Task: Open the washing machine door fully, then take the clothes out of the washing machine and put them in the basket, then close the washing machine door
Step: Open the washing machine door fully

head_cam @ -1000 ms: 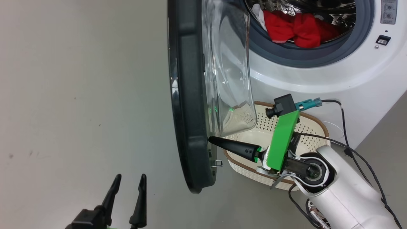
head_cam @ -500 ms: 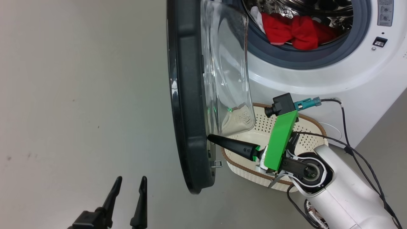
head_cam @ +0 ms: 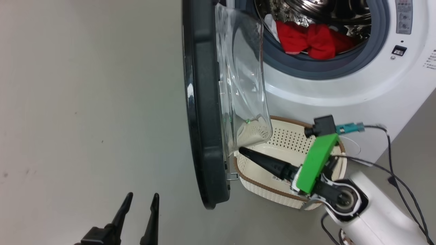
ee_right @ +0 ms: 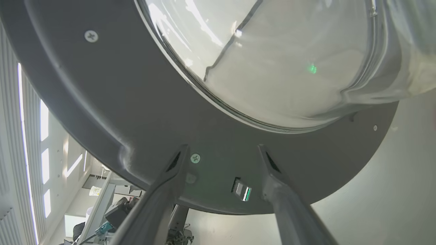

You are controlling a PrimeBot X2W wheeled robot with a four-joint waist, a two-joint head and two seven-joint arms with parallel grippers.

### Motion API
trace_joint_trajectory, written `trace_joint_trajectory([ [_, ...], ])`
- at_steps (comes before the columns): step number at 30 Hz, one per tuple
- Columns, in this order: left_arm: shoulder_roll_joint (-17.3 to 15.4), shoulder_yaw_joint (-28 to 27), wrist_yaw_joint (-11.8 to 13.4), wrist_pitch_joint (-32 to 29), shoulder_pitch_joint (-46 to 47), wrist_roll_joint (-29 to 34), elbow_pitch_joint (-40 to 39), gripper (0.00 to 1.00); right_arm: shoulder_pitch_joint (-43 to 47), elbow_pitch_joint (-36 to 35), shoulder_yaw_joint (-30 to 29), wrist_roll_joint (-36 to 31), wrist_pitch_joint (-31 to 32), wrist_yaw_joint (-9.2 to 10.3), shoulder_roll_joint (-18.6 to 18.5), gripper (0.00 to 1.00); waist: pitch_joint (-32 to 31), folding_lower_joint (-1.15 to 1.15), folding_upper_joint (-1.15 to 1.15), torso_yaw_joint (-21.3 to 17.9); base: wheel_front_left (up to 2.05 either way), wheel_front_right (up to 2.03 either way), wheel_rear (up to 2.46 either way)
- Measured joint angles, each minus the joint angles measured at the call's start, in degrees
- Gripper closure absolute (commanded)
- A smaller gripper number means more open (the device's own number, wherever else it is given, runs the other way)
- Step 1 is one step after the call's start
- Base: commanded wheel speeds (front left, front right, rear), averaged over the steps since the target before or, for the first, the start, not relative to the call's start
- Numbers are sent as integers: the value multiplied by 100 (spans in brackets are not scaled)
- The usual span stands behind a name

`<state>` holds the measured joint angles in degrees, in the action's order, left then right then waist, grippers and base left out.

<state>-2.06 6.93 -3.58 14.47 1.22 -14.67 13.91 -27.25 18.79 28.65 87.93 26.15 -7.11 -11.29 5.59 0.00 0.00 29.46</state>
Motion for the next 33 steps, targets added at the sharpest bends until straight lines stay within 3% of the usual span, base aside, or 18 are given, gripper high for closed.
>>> trace_joint_trajectory([
  [19, -4, -268, -158, 0, 41, 109, 100, 0, 775, 9, -74, -242, -1095, 0, -652, 0, -12, 0, 0, -445, 0, 0, 0],
  [33, -4, -348, -199, 0, 40, 146, 142, 0, 855, 651, 364, -1434, -3140, 0, -1102, 0, -40, 0, 0, -540, 0, 0, 0],
])
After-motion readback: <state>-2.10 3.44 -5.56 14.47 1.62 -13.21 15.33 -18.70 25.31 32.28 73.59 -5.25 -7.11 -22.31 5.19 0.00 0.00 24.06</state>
